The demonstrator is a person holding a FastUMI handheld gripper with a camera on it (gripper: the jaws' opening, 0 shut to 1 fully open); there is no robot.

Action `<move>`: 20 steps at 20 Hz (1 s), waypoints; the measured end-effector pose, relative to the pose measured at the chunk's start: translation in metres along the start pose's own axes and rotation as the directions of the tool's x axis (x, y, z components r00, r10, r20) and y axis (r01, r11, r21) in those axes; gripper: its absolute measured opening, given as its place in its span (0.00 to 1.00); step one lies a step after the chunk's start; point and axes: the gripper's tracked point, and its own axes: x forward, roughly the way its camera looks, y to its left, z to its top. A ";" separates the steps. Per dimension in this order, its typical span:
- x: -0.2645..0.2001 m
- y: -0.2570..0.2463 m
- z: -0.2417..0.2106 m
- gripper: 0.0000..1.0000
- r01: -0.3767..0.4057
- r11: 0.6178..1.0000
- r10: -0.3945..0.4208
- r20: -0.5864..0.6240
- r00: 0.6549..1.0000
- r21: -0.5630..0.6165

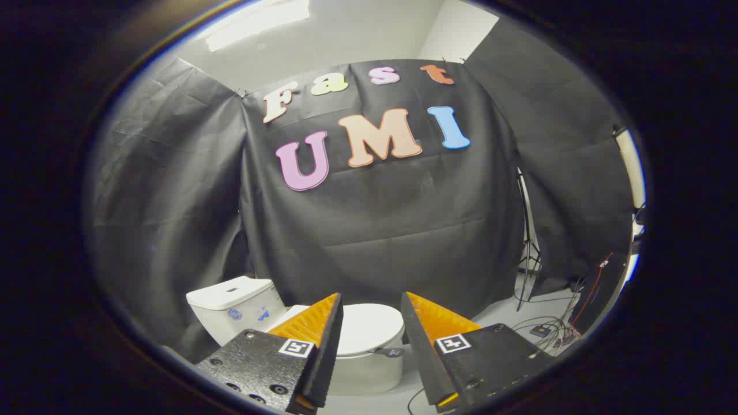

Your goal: Open the toilet lid.

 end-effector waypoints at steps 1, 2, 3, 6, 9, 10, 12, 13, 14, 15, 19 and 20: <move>-0.001 -0.002 -0.002 0.62 0.005 1.000 -0.005 -0.001 1.000 0.008; -0.001 -0.003 -0.002 0.62 0.008 1.000 -0.008 -0.001 1.000 0.014; -0.002 -0.003 -0.003 0.62 0.010 1.000 -0.010 -0.001 1.000 0.018; -0.001 -0.005 -0.004 0.63 0.012 1.000 -0.012 -0.001 1.000 0.028; 0.000 -0.006 -0.007 0.62 0.010 0.999 -0.010 -0.006 1.000 0.040; 0.001 -0.006 -0.007 0.62 0.008 0.999 -0.008 -0.007 1.000 0.041; 0.002 -0.006 -0.009 0.62 0.007 0.999 -0.006 -0.013 1.000 0.046; 0.002 -0.007 -0.010 0.62 0.006 0.999 -0.005 -0.015 1.000 0.049; 0.003 -0.007 -0.011 0.62 0.005 0.999 -0.004 -0.016 1.000 0.052; 0.003 -0.007 -0.012 0.63 0.005 0.998 -0.004 -0.018 1.000 0.055; 0.004 -0.009 -0.013 0.63 0.005 0.998 -0.003 -0.017 1.000 0.068; 0.003 -0.009 -0.012 0.63 0.005 0.997 -0.003 -0.016 1.000 0.072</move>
